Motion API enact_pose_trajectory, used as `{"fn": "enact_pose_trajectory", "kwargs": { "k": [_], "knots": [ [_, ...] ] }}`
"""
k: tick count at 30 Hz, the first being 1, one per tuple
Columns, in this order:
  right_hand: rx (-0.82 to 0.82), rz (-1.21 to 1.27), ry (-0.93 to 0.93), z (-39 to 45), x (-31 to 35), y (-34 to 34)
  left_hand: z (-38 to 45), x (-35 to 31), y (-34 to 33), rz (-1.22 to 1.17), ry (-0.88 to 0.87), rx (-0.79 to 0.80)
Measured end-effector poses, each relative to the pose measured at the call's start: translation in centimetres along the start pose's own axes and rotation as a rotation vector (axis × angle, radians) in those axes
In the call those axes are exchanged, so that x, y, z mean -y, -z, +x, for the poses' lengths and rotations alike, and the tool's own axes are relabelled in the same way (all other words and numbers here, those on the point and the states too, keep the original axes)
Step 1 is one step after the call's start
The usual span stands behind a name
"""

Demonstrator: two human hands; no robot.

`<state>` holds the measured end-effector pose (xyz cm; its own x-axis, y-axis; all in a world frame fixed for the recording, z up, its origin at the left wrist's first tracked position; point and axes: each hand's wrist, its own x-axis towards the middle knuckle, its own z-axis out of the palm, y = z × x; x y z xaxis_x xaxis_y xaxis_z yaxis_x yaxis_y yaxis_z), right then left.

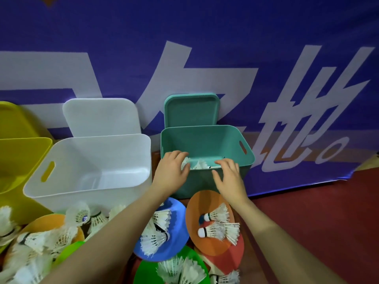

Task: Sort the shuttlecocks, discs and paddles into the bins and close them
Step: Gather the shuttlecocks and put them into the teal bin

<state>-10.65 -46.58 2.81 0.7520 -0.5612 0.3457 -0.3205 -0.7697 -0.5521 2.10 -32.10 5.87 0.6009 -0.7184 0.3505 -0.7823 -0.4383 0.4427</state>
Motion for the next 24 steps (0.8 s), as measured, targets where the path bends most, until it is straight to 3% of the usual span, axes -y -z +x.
{"fn": "enact_pose_trajectory", "kwargs": {
  "k": [5,9,15,24],
  "knots": [
    [0.002,-0.017,-0.005,-4.6,-0.9,0.6,-3.4,-0.9,-0.6,0.004,-0.113,0.112],
    [0.103,-0.076,-0.097,-7.6,-2.3,1.1,-5.8,-1.9,-2.0,0.034,-0.132,0.246],
    [0.314,-0.135,-0.269,-9.8,-4.9,1.3,-9.1,-3.8,-5.3,0.063,-0.086,0.434],
    [0.516,-0.074,-0.204,-8.1,-8.1,-0.6,-11.0,-5.1,-11.7,0.174,0.034,0.549]
  ]
}}
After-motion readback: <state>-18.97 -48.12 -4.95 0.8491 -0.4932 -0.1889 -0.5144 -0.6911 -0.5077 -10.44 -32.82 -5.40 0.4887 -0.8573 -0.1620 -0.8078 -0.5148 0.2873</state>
